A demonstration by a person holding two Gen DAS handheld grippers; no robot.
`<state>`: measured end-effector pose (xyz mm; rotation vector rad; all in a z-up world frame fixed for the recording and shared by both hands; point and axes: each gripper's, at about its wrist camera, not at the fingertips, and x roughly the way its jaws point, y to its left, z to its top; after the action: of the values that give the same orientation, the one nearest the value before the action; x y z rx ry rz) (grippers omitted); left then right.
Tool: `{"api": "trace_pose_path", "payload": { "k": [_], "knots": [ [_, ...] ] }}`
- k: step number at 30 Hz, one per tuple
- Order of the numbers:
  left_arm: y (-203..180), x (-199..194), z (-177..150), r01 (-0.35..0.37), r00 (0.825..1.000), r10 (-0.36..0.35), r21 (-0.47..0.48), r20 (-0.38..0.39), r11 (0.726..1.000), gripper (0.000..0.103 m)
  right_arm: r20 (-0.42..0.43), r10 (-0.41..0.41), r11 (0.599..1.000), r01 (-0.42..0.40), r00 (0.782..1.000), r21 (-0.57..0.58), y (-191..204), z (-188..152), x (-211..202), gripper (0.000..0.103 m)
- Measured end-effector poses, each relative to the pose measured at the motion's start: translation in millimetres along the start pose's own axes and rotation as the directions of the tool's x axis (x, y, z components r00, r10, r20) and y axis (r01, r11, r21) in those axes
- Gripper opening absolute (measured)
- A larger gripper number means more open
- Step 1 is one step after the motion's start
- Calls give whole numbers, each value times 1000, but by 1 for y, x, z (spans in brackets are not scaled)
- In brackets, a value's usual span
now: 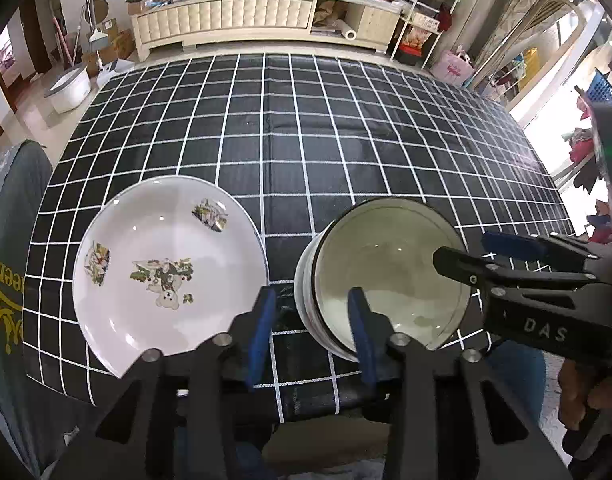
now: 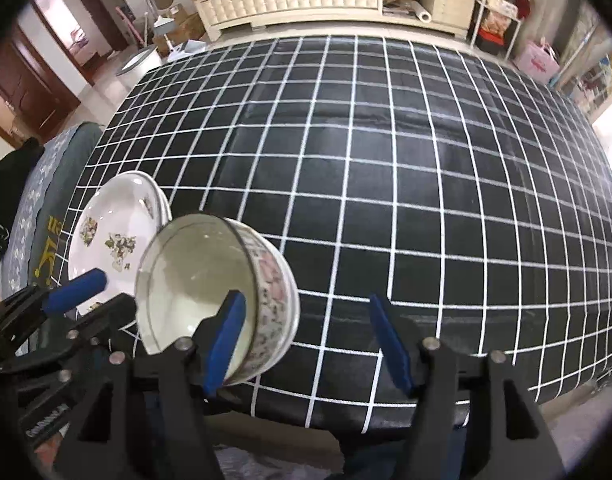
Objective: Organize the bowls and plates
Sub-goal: 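Grasp the rim of the nested bowl stack with both tools from opposite sides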
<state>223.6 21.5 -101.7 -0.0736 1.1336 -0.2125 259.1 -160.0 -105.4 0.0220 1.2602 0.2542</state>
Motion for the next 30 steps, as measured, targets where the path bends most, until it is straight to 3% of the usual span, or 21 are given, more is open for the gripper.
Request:
{"api": "trace_pose_path", "payload": {
  "k": [12, 30],
  "knots": [
    [2, 16, 0, 22, 999, -23, -31, -30, 999, 42, -32, 50, 998, -48, 998, 42, -12, -1, 20, 72],
    [-13, 53, -2, 48, 991, -41, 50, -130, 998, 42, -78, 170, 981, -161, 982, 110, -26, -8, 44, 73]
  ]
}}
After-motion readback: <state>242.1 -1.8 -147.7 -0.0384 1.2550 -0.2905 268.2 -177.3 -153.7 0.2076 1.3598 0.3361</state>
